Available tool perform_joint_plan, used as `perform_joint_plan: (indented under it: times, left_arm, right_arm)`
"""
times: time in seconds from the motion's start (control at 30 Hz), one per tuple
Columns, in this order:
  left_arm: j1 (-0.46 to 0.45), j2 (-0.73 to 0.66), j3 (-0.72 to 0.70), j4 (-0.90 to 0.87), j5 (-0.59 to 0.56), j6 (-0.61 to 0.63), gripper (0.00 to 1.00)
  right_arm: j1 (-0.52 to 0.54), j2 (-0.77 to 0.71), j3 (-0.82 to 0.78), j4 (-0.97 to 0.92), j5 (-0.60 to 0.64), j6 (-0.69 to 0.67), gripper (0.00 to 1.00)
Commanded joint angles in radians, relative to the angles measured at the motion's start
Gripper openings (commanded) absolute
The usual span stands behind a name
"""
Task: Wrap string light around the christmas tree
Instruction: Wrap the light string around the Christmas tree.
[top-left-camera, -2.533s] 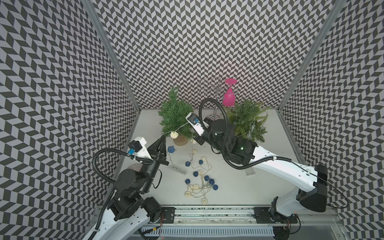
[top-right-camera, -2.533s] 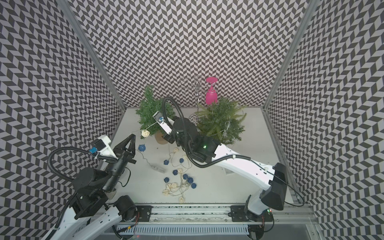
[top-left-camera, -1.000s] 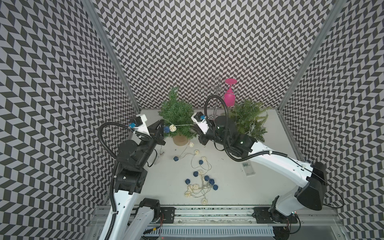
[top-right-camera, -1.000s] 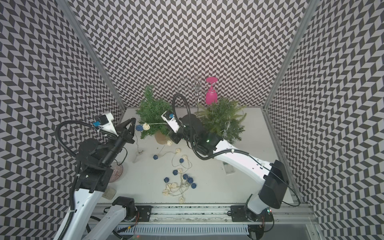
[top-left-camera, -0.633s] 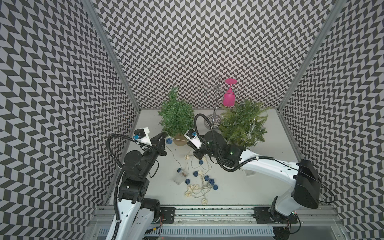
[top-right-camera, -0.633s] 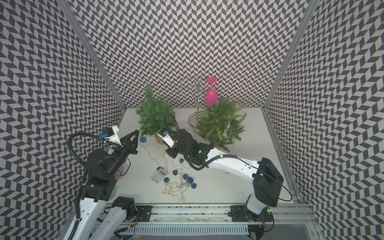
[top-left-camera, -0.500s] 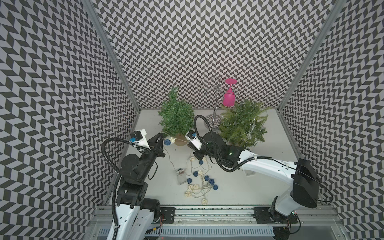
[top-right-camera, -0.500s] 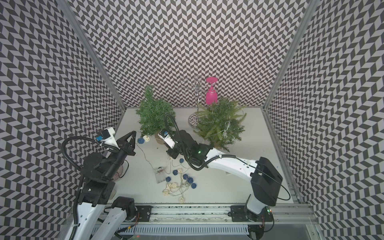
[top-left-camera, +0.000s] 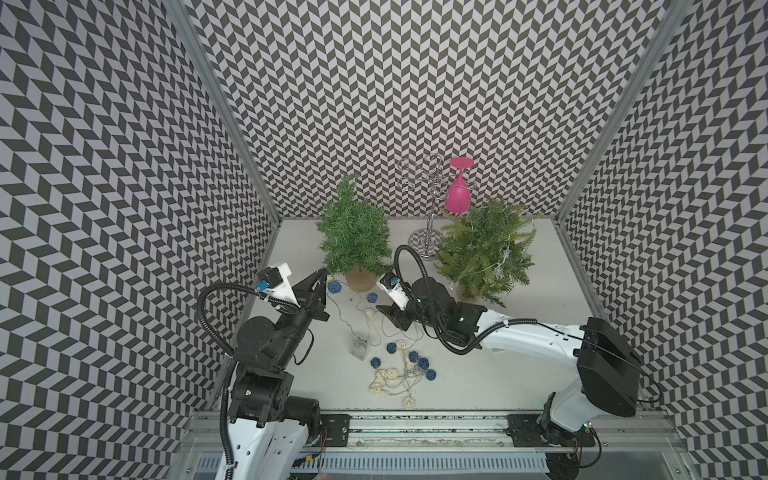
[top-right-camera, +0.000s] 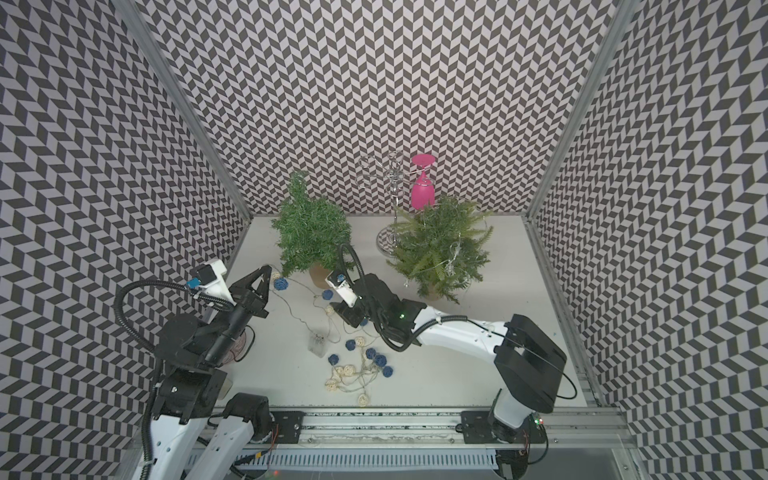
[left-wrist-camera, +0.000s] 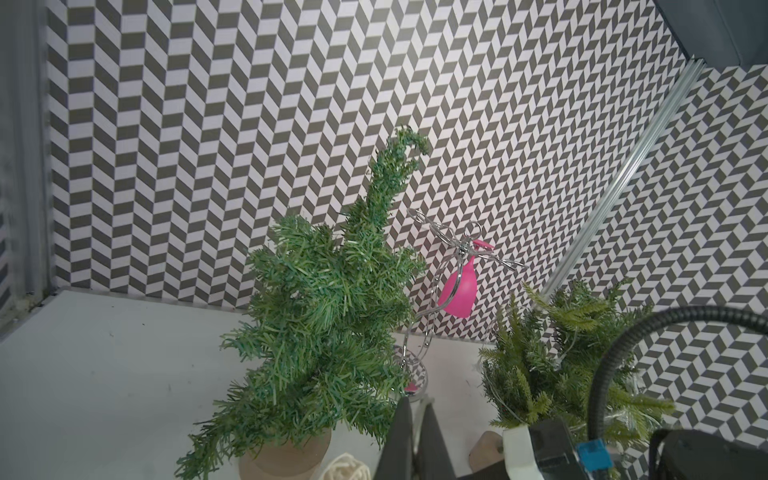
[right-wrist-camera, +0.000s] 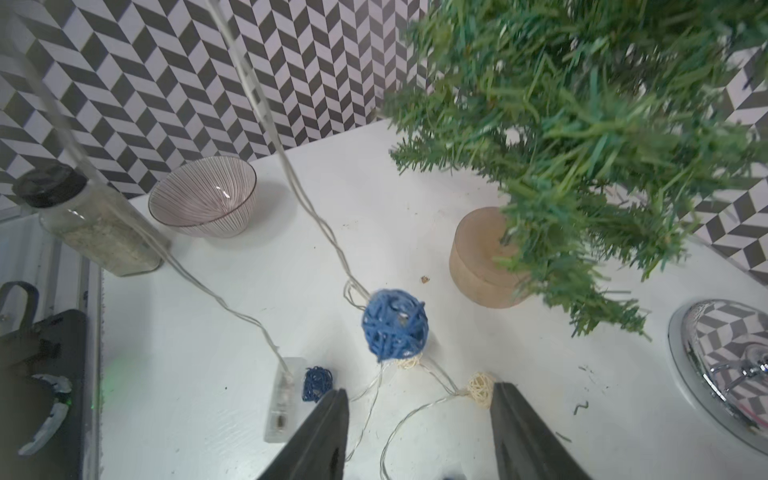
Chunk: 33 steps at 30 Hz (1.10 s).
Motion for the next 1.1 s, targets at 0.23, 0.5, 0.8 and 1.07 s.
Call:
perform_joint_plan:
  times: [0.23, 0.5, 0.8, 1.07]
  left_arm:
    - [0.006, -0.012, 0.068, -0.013, 0.032, -0.030, 0.00]
    - [0.006, -0.020, 0.049, -0.011, 0.035, -0.024, 0.00]
    - [0.006, -0.020, 0.045, -0.012, 0.031, -0.018, 0.00]
    - [0.005, -0.047, 0.050, -0.022, 0.034, -0.018, 0.00]
  right_arm:
    - [0.044, 0.046, -0.166, 0.208, -0.044, 0.062, 0.63]
    - [0.098, 0.174, -0.144, 0.314, -0.077, 0.134, 0.71]
    - [0.121, 0.285, -0.116, 0.372, -0.046, 0.156, 0.57]
    - [0.114, 0.326, -0.113, 0.400, -0.019, 0.174, 0.34]
